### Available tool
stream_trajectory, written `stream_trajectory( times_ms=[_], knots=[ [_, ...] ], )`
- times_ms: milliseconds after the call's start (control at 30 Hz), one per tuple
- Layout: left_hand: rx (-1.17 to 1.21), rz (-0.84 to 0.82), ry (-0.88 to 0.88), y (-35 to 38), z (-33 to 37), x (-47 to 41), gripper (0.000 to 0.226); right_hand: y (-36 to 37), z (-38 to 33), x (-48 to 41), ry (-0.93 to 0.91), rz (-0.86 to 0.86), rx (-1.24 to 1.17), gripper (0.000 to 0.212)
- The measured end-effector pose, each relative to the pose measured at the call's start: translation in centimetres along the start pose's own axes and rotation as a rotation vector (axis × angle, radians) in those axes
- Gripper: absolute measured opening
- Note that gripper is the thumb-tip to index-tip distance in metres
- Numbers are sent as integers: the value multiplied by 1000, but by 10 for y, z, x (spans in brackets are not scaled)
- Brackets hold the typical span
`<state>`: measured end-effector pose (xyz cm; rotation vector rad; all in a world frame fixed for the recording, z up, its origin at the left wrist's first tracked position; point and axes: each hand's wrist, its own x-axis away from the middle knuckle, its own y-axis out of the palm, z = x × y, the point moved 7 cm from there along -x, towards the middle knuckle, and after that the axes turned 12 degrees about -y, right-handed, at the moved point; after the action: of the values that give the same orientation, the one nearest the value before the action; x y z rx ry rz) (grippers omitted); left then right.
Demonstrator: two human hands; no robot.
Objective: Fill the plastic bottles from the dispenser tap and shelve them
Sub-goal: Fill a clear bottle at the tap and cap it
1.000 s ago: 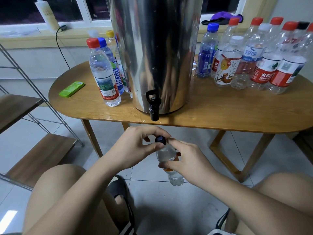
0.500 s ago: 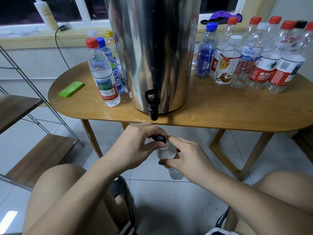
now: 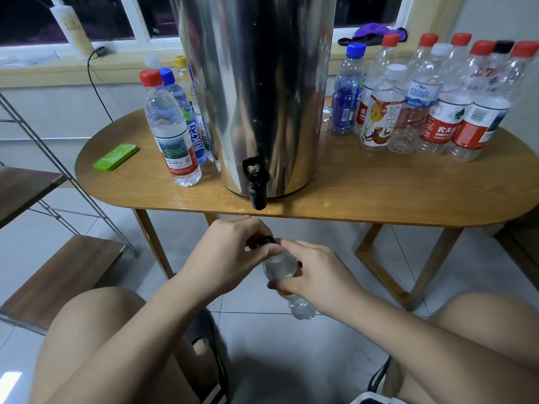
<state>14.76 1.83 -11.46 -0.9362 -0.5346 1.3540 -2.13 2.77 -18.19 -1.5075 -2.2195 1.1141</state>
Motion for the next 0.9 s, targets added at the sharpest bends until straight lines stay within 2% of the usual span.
stream_trajectory(
  times_ms=[167,333,500,600,767,900],
  knots=[
    [22,-73,53,5,10,3,16,-4,-2,2,-15,0,74,67],
    [54,-106,99,1,10,6,32,-8,-3,4,-2,-13,82,65],
    [102,-174,123,-4,13,7,34,-8,-3,4,-1,-49,37,72],
    [125,-152,146,-5,12,9,31,-11,-4,3,-10,-51,-13,77],
    [388,-79,-14,-12,-2,9,29,-23,-14,1,-77,0,-54,67],
    [456,-168,-79,-7,-12,13,37,-36,-19,1,-87,78,-163,56]
  ],
)
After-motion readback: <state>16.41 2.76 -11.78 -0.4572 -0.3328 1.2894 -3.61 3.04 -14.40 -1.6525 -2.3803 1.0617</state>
